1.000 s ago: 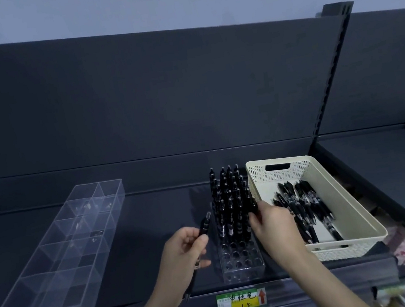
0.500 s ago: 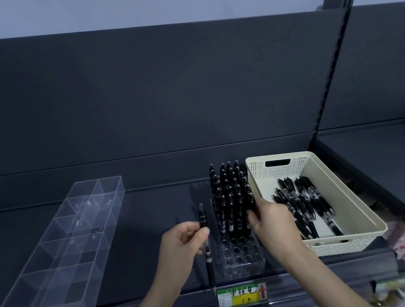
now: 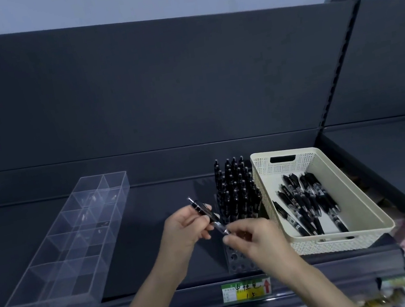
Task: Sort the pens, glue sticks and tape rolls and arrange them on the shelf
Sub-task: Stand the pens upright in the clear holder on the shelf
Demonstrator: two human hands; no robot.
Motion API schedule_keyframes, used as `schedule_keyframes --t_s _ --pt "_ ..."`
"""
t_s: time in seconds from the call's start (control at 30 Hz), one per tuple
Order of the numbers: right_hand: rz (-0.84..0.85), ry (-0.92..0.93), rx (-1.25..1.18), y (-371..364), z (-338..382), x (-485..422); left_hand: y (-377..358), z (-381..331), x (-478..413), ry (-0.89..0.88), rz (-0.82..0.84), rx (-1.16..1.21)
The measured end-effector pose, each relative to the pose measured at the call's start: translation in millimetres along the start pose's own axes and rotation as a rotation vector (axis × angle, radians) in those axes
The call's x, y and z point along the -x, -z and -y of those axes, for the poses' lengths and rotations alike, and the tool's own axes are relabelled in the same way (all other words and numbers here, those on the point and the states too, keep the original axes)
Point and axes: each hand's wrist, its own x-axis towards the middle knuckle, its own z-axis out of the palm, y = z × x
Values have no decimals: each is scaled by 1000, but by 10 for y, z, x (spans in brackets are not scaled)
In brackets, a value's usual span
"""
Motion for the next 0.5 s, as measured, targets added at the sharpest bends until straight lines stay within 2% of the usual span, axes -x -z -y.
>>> schedule_keyframes --t_s 0.13,0.33,0.43,0.5 --pt "4 -15 -119 -28 -31 -33 -66 -21 5 -40 67 -29" --pt "25 -49 -161 -22 -83 -36 -92 18 13 -109 123 -131" --pt "-104 -117 -228 61 -133 -86 20 184 1 -150 83 -437" --pt "-183 -127 -198 96 -169 -121 75 349 40 -155 125 -636"
